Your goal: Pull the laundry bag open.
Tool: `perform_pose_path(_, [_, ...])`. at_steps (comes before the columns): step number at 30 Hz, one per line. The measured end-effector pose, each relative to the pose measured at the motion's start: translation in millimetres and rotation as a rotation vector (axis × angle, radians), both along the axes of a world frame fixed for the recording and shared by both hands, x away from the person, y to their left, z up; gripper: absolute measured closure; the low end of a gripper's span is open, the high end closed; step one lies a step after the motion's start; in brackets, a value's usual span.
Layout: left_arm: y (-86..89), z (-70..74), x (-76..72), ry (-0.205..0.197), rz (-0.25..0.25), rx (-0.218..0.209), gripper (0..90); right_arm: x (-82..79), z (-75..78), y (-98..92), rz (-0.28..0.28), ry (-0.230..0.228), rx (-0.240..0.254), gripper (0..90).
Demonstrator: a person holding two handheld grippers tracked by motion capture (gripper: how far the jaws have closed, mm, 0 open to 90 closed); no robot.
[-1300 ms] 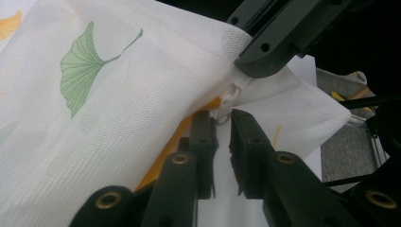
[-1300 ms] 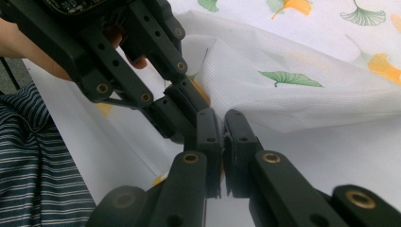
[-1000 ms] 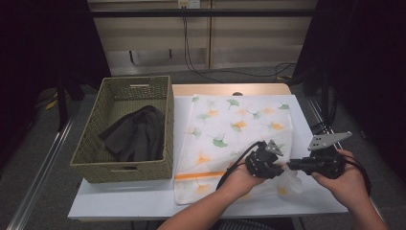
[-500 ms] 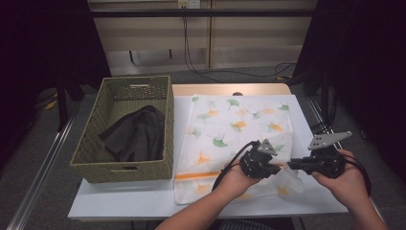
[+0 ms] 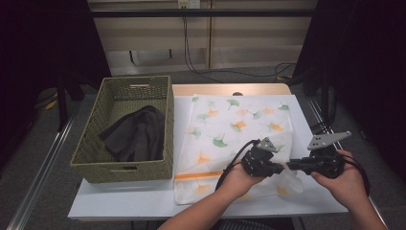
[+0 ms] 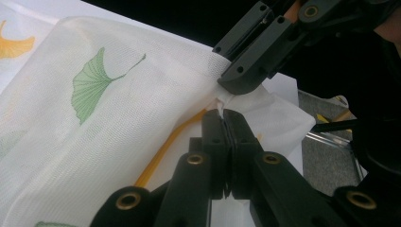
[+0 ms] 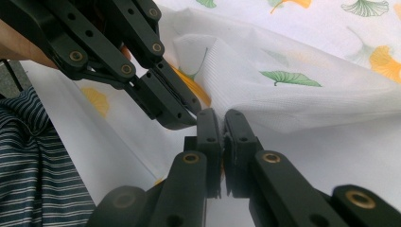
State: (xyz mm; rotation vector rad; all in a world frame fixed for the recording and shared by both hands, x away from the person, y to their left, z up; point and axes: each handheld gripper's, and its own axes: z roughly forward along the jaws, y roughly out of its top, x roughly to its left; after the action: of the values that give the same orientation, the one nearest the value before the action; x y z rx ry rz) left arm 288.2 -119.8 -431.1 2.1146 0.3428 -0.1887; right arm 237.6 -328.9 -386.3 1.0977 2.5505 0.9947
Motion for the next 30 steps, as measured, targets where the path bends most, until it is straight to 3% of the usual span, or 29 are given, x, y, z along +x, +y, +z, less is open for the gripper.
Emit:
perform_pose_path(5, [-2.5, 0.6, -0.5, -0.013, 0.007, 0.008, 88.8, 0.0, -0.5, 0.5, 0.012, 0.011, 0.011, 86.9])
perform_pose_path(6, [-2.3, 2.3, -1.3, -0.020, 0.012, 0.038, 89.3, 0.0, -0.7, 0.6, 0.009, 0.009, 0.010, 86.9])
perform_pose_path(9, [-2.5, 2.0, -2.2, -0.022, 0.021, 0.027, 90.0, 0.8, -1.0, -1.9, 0.001, 0.013, 0.013, 86.9])
perform_pose_path(19, [-4.0, 3.7, -3.5, -0.025, 0.010, 0.050, 90.0, 3.2, -2.6, -6.1, -0.024, 0.037, 0.012, 87.0])
perform_pose_path(22, [-5.1, 3.6, -4.1, -0.029, 0.006, 0.057, 90.0, 2.6, -2.5, -5.9, -0.028, 0.034, 0.003, 87.1])
perform_pose_path(23, [-4.7, 4.8, -3.8, -0.033, 0.002, 0.079, 90.0, 1.9, -1.7, -5.7, -0.037, 0.036, -0.010, 87.1])
perform_pose_path(24, [-5.2, 3.1, -3.7, -0.033, 0.004, 0.055, 90.0, 1.9, -1.7, -5.7, -0.037, 0.036, -0.010, 87.1])
perform_pose_path(25, [-4.8, 3.6, -3.9, -0.033, 0.013, 0.069, 90.0, 2.0, -0.9, -8.1, -0.072, 0.018, -0.065, 87.2])
perform_pose_path(30, [-2.0, 2.2, -2.3, -0.033, 0.004, 0.069, 90.0, 3.0, -2.3, -17.6, -0.097, 0.024, -0.063, 87.2])
